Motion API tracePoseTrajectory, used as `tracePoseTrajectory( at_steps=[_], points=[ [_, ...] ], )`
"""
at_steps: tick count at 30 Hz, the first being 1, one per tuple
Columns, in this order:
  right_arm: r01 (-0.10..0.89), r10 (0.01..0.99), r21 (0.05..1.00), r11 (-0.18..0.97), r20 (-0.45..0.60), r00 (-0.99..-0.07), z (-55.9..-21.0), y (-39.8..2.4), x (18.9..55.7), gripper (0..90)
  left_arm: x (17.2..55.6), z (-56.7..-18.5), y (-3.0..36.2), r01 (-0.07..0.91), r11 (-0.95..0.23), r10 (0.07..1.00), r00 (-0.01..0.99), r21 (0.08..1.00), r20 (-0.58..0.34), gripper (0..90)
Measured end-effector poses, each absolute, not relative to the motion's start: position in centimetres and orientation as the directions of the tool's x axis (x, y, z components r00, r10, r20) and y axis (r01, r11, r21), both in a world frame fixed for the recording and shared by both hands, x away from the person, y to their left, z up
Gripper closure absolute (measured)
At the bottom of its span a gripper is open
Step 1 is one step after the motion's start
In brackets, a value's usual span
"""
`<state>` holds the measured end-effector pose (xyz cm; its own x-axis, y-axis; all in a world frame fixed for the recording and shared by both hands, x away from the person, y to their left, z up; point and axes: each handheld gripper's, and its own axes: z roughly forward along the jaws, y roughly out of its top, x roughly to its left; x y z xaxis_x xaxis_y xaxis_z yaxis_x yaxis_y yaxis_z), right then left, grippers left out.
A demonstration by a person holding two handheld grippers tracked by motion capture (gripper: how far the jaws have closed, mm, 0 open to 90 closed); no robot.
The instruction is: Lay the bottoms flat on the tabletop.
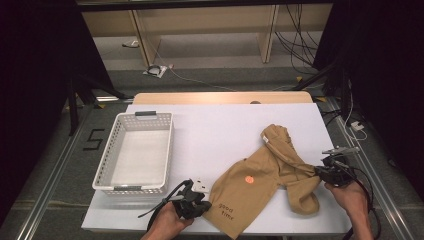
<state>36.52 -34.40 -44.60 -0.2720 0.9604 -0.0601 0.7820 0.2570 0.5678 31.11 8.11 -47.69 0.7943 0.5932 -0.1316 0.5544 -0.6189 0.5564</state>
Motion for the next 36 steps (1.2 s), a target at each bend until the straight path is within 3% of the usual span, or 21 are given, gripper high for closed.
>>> tracePoseTrajectory(
  at_steps=[2, 6, 7, 11, 14, 19, 36],
  points=[
    [0.768, 0.959, 0.587, 0.255, -0.05, -0.281, -44.1, -34.2, 36.4, 76.8, 31.2, -47.5, 8.2, 0.562, -0.607, 0.603, 0.786, 0.562, -0.134, 85.2],
    [0.722, 0.952, 0.65, 0.239, -0.009, -0.307, -42.6, -33.6, 36.2, 58.1, 31.6, -46.5, 8.8, 0.558, -0.559, 0.617, 0.774, 0.613, -0.142, 71.4],
    [0.712, 0.95, 0.661, 0.236, -0.003, -0.312, -42.3, -33.4, 36.2, 54.0, 31.8, -46.2, 8.9, 0.566, -0.535, 0.63, 0.762, 0.627, -0.15, 64.5],
    [0.671, 0.942, 0.7, 0.245, -0.008, -0.335, -41.1, -32.2, 36.1, 46.5, 32.6, -45.7, 9.0, 0.599, -0.468, 0.66, 0.726, 0.65, -0.193, 47.2],
    [0.647, 0.93, 0.717, 0.259, -0.004, -0.369, -40.4, -31.2, 36.1, 43.4, 33.2, -45.7, 8.5, 0.598, -0.458, 0.667, 0.72, 0.658, -0.19, 40.0],
    [0.62, 0.907, 0.729, 0.289, -0.001, -0.421, -39.8, -29.4, 36.1, 41.9, 34.4, -45.4, 7.4, 0.588, -0.442, 0.665, 0.721, 0.677, -0.192, 34.1],
    [0.628, 0.86, 0.659, 0.415, -0.059, -0.507, -41.7, -24.7, 37.5, 39.5, 38.5, -46.3, 4.1, 0.586, -0.435, 0.687, 0.707, 0.683, -0.169, 31.9]
  ],
)
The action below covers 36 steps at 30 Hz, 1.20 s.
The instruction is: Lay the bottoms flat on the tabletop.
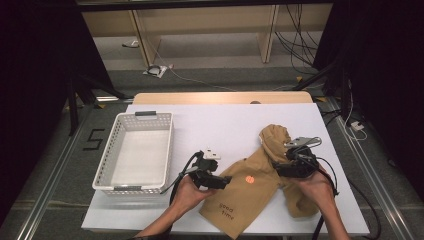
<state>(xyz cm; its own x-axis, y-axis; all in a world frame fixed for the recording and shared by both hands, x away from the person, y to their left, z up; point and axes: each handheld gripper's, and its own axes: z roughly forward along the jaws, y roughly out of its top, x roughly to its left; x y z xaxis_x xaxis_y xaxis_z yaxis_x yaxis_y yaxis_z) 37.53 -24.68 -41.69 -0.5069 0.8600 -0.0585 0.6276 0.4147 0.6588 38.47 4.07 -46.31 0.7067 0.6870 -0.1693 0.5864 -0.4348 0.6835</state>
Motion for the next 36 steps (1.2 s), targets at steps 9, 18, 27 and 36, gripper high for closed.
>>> tracePoseTrajectory(
  at_steps=[9, 18, 27, 36],
  points=[
    [0.632, 0.86, 0.654, 0.416, -0.056, -0.508, -41.9, -24.5, 37.5, 37.4, 40.4, -46.7, 2.4, 0.586, -0.444, 0.687, 0.709, 0.678, -0.163, 31.7],
    [0.634, 0.86, 0.651, 0.417, -0.056, -0.507, -42.0, -24.5, 37.6, 37.3, 41.5, -48.0, 1.3, 0.589, -0.488, 0.667, 0.728, 0.644, -0.16, 46.1],
    [0.662, 0.874, 0.623, 0.417, -0.076, -0.479, -42.8, -24.4, 38.3, 40.3, 40.8, -48.1, 1.6, 0.56, -0.505, 0.642, 0.752, 0.657, -0.148, 88.5],
    [0.68, 0.861, 0.562, 0.471, -0.125, -0.492, -44.0, -23.6, 38.8, 53.0, 40.1, -47.8, 2.6, 0.556, -0.52, 0.618, 0.769, 0.648, -0.164, 88.7]
  ],
)
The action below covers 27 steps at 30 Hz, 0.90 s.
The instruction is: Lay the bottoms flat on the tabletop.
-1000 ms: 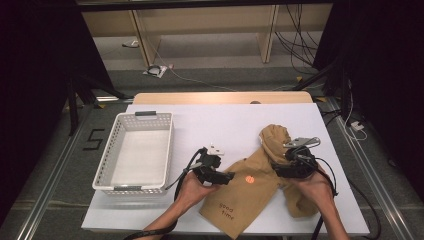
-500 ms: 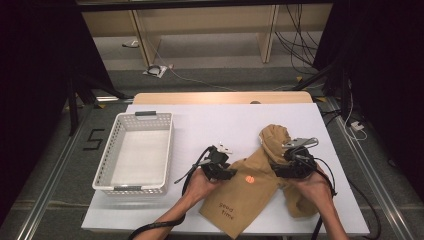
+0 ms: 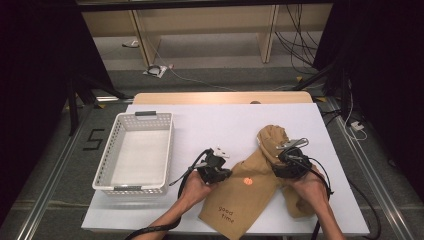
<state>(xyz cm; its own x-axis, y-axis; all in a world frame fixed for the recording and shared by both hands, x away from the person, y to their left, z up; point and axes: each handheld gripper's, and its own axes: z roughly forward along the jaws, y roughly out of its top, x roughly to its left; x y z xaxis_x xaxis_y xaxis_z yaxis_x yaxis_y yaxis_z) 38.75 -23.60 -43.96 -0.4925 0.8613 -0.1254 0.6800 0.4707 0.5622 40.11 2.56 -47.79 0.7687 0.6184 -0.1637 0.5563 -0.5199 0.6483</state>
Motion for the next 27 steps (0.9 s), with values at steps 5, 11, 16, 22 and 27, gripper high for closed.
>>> tracePoseTrajectory(
  at_steps=[5, 11, 16, 22, 27],
  points=[
    [0.67, 0.847, 0.55, 0.498, -0.142, -0.513, -44.4, -23.3, 38.8, 74.0, 39.7, -47.8, 3.3, 0.556, -0.525, 0.609, 0.774, 0.645, -0.172, 88.7],
    [0.65, 0.838, 0.565, 0.508, -0.148, -0.526, -44.1, -23.2, 38.6, 88.8, 39.2, -47.9, 4.3, 0.558, -0.523, 0.603, 0.776, 0.644, -0.183, 88.7],
    [0.644, 0.859, 0.608, 0.465, -0.133, -0.494, -43.2, -24.2, 38.4, 89.6, 38.5, -47.8, 5.4, 0.563, -0.523, 0.605, 0.774, 0.64, -0.187, 88.7],
    [0.644, 0.894, 0.653, 0.398, -0.117, -0.433, -42.2, -26.6, 38.1, 89.7, 37.6, -47.5, 6.5, 0.562, -0.535, 0.604, 0.777, 0.631, -0.179, 88.7],
    [0.658, 0.918, 0.669, 0.347, -0.098, -0.385, -42.1, -28.5, 38.0, 89.7, 37.3, -47.5, 7.3, 0.567, -0.54, 0.604, 0.776, 0.622, -0.183, 88.7]
  ],
)
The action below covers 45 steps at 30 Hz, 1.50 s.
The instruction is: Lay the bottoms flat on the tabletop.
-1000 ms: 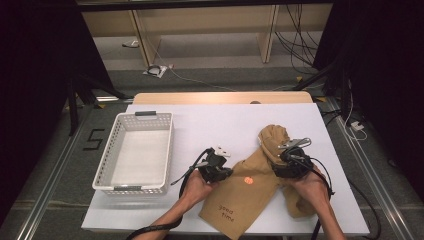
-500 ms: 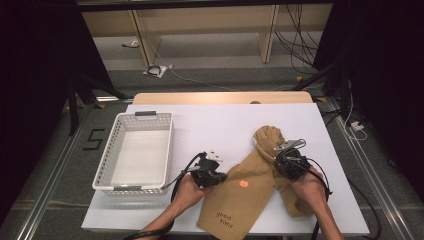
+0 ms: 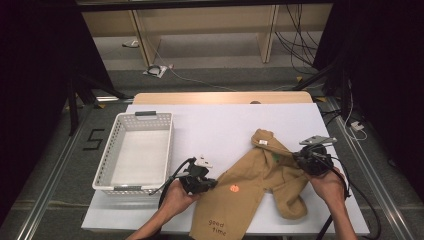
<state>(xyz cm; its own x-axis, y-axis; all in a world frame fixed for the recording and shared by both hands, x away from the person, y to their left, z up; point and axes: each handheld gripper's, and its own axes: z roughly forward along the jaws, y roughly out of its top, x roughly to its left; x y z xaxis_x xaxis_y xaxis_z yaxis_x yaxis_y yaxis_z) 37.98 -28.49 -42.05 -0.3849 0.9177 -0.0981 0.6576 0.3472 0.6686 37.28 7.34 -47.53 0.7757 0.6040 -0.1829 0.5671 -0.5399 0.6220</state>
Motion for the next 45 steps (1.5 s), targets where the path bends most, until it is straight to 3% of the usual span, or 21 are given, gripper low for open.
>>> tracePoseTrajectory(
  at_steps=[12, 27, 28, 30, 34, 40, 45],
  points=[
    [0.719, 0.951, 0.638, 0.275, -0.069, -0.302, -43.4, -31.9, 37.8, 89.6, 36.2, -47.4, 8.7, 0.581, -0.541, 0.607, 0.77, 0.608, -0.195, 88.7],
    [0.779, 0.945, 0.548, 0.304, -0.068, -0.321, -45.3, -32.0, 37.7, 85.4, 34.9, -47.2, 9.3, 0.59, -0.557, 0.586, 0.778, 0.584, -0.226, 87.1],
    [0.776, 0.946, 0.553, 0.303, -0.073, -0.317, -45.1, -31.9, 37.6, 82.3, 35.0, -47.1, 9.3, 0.596, -0.552, 0.59, 0.774, 0.583, -0.232, 84.7],
    [0.765, 0.946, 0.572, 0.295, -0.064, -0.317, -44.5, -31.9, 37.5, 67.4, 35.3, -47.0, 9.4, 0.611, -0.538, 0.594, 0.763, 0.58, -0.253, 73.5],
    [0.705, 0.935, 0.644, 0.297, -0.045, -0.352, -42.9, -31.6, 37.0, 51.4, 35.9, -46.2, 9.6, 0.627, -0.497, 0.608, 0.745, 0.6, -0.275, 59.8],
    [0.635, 0.907, 0.693, 0.342, -0.067, -0.416, -41.1, -29.4, 37.0, 41.3, 37.1, -44.9, 8.7, 0.63, -0.439, 0.627, 0.726, 0.641, -0.284, 48.2],
    [0.603, 0.882, 0.706, 0.371, -0.064, -0.467, -40.4, -27.3, 37.5, 38.7, 38.0, -45.0, 7.4, 0.638, -0.425, 0.63, 0.718, 0.642, -0.295, 40.8]
  ],
)
